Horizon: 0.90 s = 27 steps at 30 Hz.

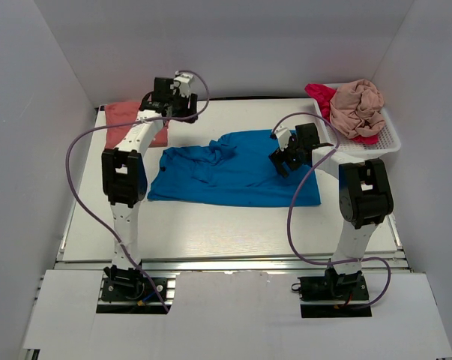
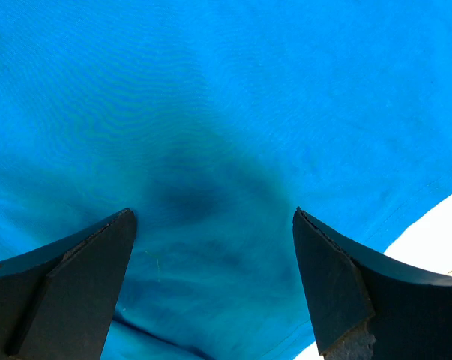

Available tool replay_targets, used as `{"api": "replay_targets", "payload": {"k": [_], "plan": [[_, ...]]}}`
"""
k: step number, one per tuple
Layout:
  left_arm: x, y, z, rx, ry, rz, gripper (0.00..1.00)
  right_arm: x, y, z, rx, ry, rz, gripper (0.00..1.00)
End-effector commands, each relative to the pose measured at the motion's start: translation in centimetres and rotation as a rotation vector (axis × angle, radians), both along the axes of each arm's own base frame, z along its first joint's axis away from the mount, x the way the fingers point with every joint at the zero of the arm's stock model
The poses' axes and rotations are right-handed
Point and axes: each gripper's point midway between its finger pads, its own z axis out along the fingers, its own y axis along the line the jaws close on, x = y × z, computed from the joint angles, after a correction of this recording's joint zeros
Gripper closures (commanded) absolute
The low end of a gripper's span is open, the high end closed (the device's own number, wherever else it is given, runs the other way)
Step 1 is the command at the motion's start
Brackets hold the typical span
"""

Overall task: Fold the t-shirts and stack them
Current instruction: Grap the side of the flattened tshirt furthest away from the robot with both arms

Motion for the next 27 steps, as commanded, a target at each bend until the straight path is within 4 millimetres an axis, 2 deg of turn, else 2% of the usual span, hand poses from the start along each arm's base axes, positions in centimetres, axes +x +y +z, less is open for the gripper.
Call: {"api": "replay_targets", "payload": {"k": [1, 2, 3, 4, 5, 6, 10, 15, 20, 24, 27], "plan": [[-3.3, -2.1, 1.8, -0.083, 0.032, -0.07, 0.27, 0.5, 0.7, 1.4, 0.022, -0.044, 0.017, 0.11], [-4.6, -2.4, -0.3, -0.103, 0.092, -0.088, 0.24, 0.4, 0.6, 1.3, 0.021, -0.041, 0.016, 0.11], [-5.2, -2.6, -0.7, -0.113, 0.107, -0.099, 0.19, 0.5, 0.6, 1.4, 0.021, -0.044, 0.014, 0.11], [-5.4, -2.8, -1.0, -0.127, 0.107, -0.106, 0.19, 0.5, 0.6, 1.3, 0.021, -0.043, 0.016, 0.11], [-6.2, -3.0, -2.4, -0.149, 0.145, -0.109, 0.2, 0.5, 0.6, 1.3, 0.021, -0.041, 0.016, 0.11], [-6.2, -3.2, -2.8, -0.152, 0.144, -0.116, 0.23, 0.6, 0.7, 1.4, 0.022, -0.044, 0.017, 0.11], [-6.6, -4.2, -4.1, -0.232, 0.203, -0.115, 0.25, 0.7, 0.7, 1.4, 0.021, -0.041, 0.016, 0.11], [-6.4, -5.7, -4.3, -0.274, 0.206, -0.14, 0.26, 0.5, 0.8, 1.1, 0.016, -0.032, 0.018, 0.11], [-5.9, -7.8, -3.0, -0.312, 0.195, -0.179, 0.26, 0.7, 1.0, 1.0, 0.013, -0.035, 0.018, 0.11], [-5.9, -9.6, -4.4, -0.31, 0.217, -0.2, 0.31, 0.6, 1.2, 0.9, 0.006, -0.032, 0.024, 0.11], [-6.1, -10.8, -4.6, -0.304, 0.222, -0.221, 0.36, 0.6, 1.1, 0.9, 0.002, -0.035, 0.022, 0.11]]}}
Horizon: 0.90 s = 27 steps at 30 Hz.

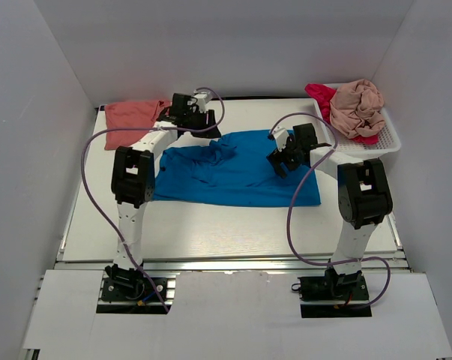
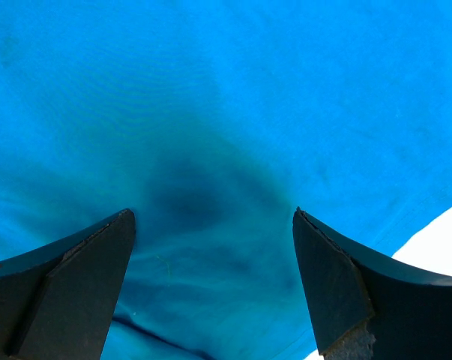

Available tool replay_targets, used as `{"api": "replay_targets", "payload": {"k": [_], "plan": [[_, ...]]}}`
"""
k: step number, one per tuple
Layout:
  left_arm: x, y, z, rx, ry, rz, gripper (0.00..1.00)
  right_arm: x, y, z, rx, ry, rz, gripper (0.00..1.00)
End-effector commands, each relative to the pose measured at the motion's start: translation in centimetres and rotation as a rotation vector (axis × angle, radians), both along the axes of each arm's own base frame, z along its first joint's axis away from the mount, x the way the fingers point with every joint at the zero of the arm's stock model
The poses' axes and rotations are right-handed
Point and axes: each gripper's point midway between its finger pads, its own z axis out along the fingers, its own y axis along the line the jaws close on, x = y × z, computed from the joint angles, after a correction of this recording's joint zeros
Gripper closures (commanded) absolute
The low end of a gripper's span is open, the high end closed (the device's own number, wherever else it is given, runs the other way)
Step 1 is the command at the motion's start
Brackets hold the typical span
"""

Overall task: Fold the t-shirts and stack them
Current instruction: Grap the side of the flattened tshirt furthest away from the robot with both arms

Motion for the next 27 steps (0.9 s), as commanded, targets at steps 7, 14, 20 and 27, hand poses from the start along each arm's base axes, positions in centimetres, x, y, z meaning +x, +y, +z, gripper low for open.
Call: {"api": "replay_targets", "payload": {"k": [7, 14, 20, 27], "plan": [[-0.9, -2.4, 0.0, 0.017, -0.013, -0.058, 0.42, 0.7, 0.4, 1.0, 0.0, -0.04, 0.011, 0.11], [-0.9, -0.1, 0.5, 0.118, -0.062, -0.013, 0.34, 0.6, 0.4, 0.8, 0.0, -0.037, 0.016, 0.11], [0.0, 1.5, 0.0, 0.141, -0.064, 0.056, 0.34, 0.6, 0.3, 0.8, 0.0, -0.037, 0.014, 0.11], [0.1, 1.9, -0.5, 0.153, -0.066, 0.082, 0.34, 0.5, 0.4, 0.7, -0.002, -0.033, 0.016, 0.11]]}}
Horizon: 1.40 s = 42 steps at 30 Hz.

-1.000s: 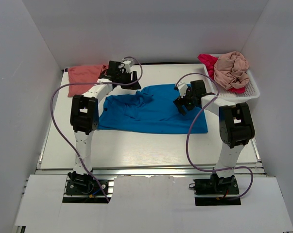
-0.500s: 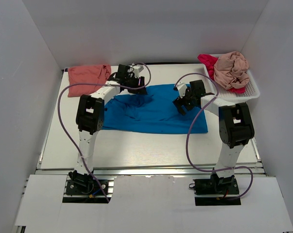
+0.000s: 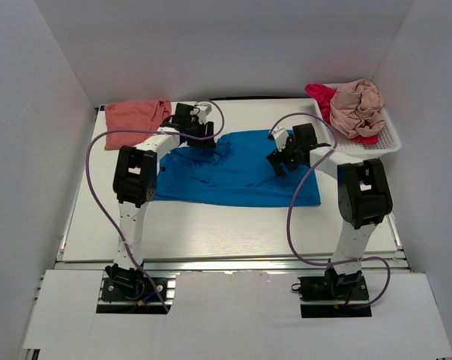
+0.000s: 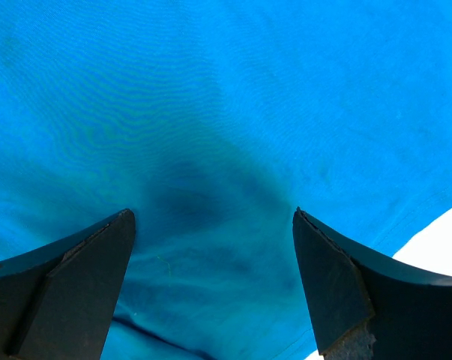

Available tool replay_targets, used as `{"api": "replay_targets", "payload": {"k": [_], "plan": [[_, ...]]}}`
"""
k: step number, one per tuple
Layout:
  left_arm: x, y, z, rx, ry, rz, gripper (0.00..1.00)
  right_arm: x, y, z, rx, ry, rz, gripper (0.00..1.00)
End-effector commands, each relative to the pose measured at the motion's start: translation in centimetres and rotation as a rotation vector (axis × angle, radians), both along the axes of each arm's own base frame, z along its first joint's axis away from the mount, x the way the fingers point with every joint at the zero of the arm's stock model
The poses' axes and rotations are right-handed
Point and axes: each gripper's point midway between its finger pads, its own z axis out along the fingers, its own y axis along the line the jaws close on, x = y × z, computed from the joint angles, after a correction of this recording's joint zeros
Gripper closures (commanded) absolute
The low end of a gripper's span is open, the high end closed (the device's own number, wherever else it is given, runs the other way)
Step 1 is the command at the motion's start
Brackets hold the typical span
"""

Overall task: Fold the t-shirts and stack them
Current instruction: Grap the side of the flattened tshirt furthest away from the robot with both arms

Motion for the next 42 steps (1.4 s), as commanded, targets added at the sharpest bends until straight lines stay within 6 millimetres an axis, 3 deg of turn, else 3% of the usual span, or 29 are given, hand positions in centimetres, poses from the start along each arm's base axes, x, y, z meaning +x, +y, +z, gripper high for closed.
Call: {"api": "replay_targets", "payload": {"k": [1, 8, 9, 10, 12, 15, 19, 22, 23, 25, 29, 32, 33, 34, 36, 37, 42], "plan": [[0.8, -0.1, 5.0, -0.012, -0.105, 0.011, 0.34, 0.5, 0.2, 0.8, 0.003, -0.033, 0.012, 0.11], [0.8, -0.5, 5.0, -0.038, -0.094, 0.004, 0.38, 0.5, 0.3, 0.8, 0.007, -0.031, 0.014, 0.11], [0.8, -0.6, 5.1, -0.047, -0.093, 0.002, 0.46, 0.3, 0.3, 0.7, 0.006, -0.029, 0.017, 0.11], [0.7, -0.9, 5.0, -0.056, -0.089, -0.006, 0.67, 0.4, 0.3, 0.8, 0.005, -0.032, 0.016, 0.11], [0.8, -1.0, 5.1, -0.065, -0.086, -0.003, 1.0, 0.5, 0.3, 1.0, 0.01, -0.038, 0.018, 0.11], [0.8, -1.0, 5.4, -0.063, -0.087, -0.007, 1.0, 0.4, 0.4, 0.9, 0.009, -0.036, 0.02, 0.11], [1.5, -0.5, 7.5, -0.033, -0.131, -0.007, 1.0, 0.3, 0.4, 0.7, 0.011, -0.031, 0.021, 0.11], [3.2, 1.1, 11.6, 0.053, -0.232, 0.017, 1.0, 0.3, 0.5, 0.9, 0.017, -0.033, 0.021, 0.11], [4.1, 1.7, 14.1, 0.069, -0.288, 0.045, 1.0, 0.3, 0.6, 1.0, 0.021, -0.032, 0.024, 0.11], [4.1, 2.8, 16.6, 0.07, -0.32, 0.064, 1.0, 0.3, 0.5, 1.0, 0.022, -0.034, 0.024, 0.11], [2.8, 2.8, 19.4, 0.01, -0.352, 0.062, 1.0, 0.3, 0.6, 1.4, 0.024, -0.041, 0.025, 0.11], [0.9, 2.0, 16.1, -0.04, -0.238, 0.039, 1.0, 0.3, 0.6, 1.5, 0.026, -0.042, 0.025, 0.11], [0.5, 1.9, 15.3, -0.051, -0.219, 0.034, 0.83, 0.3, 0.6, 1.6, 0.025, -0.042, 0.024, 0.11], [-0.8, 1.6, 12.6, -0.07, -0.145, 0.033, 0.64, 0.3, 0.6, 1.8, 0.026, -0.047, 0.024, 0.11], [-1.4, 1.4, 10.9, -0.091, -0.119, 0.028, 0.28, 0.3, 0.6, 1.8, 0.026, -0.05, 0.027, 0.11], [-2.2, 1.5, 9.1, -0.095, -0.077, 0.036, 0.23, 0.4, 0.6, 1.9, 0.026, -0.053, 0.024, 0.11], [-2.2, 1.6, 6.4, -0.077, -0.038, 0.036, 0.2, 0.3, 0.7, 1.7, 0.027, -0.047, 0.028, 0.11]]}}
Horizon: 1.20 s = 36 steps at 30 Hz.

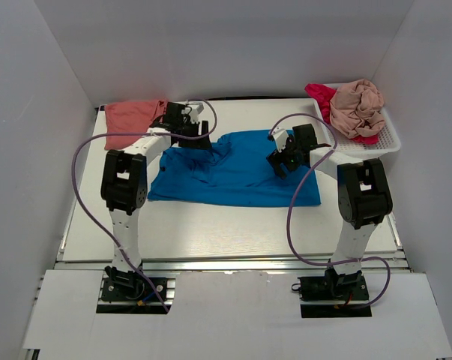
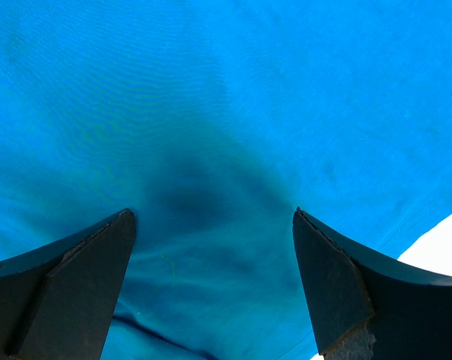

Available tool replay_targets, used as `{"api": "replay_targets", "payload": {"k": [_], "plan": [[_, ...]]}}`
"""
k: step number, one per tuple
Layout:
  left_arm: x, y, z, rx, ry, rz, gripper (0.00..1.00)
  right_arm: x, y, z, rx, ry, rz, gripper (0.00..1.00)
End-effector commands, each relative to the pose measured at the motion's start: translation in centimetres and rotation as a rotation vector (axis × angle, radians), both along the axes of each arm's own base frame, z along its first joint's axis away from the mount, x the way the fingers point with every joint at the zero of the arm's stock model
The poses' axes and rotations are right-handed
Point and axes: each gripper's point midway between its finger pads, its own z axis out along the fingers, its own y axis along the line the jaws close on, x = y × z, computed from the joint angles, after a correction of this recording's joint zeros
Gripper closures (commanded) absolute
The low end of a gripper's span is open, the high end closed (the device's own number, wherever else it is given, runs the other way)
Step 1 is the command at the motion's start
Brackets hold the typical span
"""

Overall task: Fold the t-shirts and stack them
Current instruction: Grap the side of the flattened tshirt furthest away from the robot with both arms

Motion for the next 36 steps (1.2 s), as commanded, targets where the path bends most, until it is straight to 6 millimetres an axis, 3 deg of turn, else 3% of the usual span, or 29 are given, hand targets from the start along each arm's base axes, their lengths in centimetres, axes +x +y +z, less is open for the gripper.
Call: {"api": "replay_targets", "payload": {"k": [1, 8, 16, 25, 32, 34, 36], "plan": [[0.2, -0.8, 0.3, -0.03, -0.01, -0.02, 0.2, 0.5, 0.7, 1.9, 0.024, -0.052, 0.022, 0.11], [0.8, -0.8, -0.9, -0.018, -0.015, -0.023, 0.22, 0.5, 0.6, 1.4, 0.017, -0.039, 0.019, 0.11], [1.7, -1.8, -0.6, -0.064, -0.02, -0.042, 0.29, 0.5, 0.8, 1.2, 0.016, -0.035, 0.024, 0.11], [1.5, -3.4, -2.6, -0.067, 0.012, -0.069, 0.31, 0.6, 0.9, 1.4, 0.016, -0.038, 0.024, 0.11], [1.3, -3.4, -3.1, -0.06, 0.022, -0.072, 0.33, 0.6, 0.8, 1.1, 0.012, -0.036, 0.026, 0.11], [1.3, -3.5, -3.0, -0.06, 0.018, -0.072, 0.39, 0.6, 0.8, 1.1, 0.012, -0.036, 0.026, 0.11], [1.4, -3.6, -2.9, -0.061, 0.015, -0.074, 0.53, 0.6, 0.8, 1.1, 0.011, -0.037, 0.025, 0.11]]}}
